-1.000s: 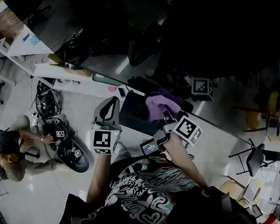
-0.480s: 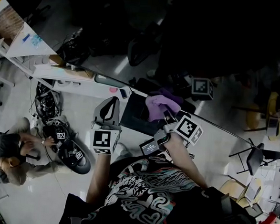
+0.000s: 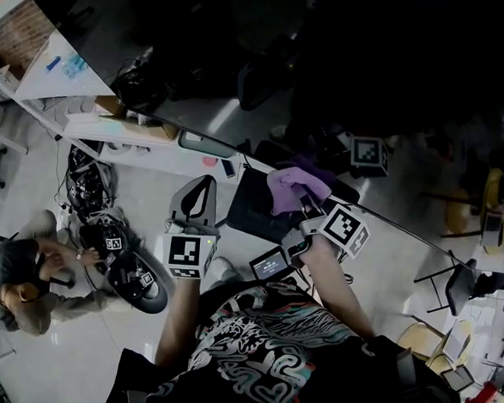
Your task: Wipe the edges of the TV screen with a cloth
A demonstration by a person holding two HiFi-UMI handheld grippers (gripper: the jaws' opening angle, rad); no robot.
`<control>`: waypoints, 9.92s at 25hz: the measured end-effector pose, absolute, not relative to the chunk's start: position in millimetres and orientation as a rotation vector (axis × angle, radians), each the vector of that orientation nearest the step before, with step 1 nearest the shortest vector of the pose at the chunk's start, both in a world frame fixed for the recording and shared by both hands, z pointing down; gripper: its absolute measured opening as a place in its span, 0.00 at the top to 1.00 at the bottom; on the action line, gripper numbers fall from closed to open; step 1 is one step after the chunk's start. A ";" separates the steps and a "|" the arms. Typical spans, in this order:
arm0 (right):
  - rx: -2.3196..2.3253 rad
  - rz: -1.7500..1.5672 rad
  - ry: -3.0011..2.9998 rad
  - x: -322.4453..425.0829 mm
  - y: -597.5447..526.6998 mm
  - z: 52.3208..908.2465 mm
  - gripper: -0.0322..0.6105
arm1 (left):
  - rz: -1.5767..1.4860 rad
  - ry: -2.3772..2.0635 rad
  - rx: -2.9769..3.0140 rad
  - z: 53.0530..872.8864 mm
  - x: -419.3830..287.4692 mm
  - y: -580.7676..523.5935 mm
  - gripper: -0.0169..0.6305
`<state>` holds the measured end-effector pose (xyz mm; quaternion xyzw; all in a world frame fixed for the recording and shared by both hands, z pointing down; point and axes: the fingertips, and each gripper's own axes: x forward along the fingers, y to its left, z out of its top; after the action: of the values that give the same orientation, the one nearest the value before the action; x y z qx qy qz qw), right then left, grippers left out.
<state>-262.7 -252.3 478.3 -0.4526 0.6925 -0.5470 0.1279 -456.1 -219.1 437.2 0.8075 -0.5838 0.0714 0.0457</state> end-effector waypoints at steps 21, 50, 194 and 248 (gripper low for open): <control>-1.302 -1.613 1.977 -295.2 -263.7 480.4 0.83 | 0.266 -1.834 2.470 438.1 -491.1 -223.5 0.94; -1.211 -1.663 2.138 -344.5 -280.7 483.5 0.83 | 0.324 -2.059 2.334 423.1 -504.6 -224.4 0.94; -1.044 -1.649 2.226 -698.2 -388.0 486.1 0.83 | 0.233 -1.955 2.366 453.3 -803.8 -313.9 0.94; -1.497 -0.531 2.715 -426.4 -102.2 398.7 0.83 | 0.280 -1.809 2.569 402.9 -593.0 -92.1 0.94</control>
<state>-426.4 -102.2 398.7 -0.4760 0.8631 -0.1688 -0.0021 -593.0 -92.1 402.9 0.8145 -0.5733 0.0888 -0.0065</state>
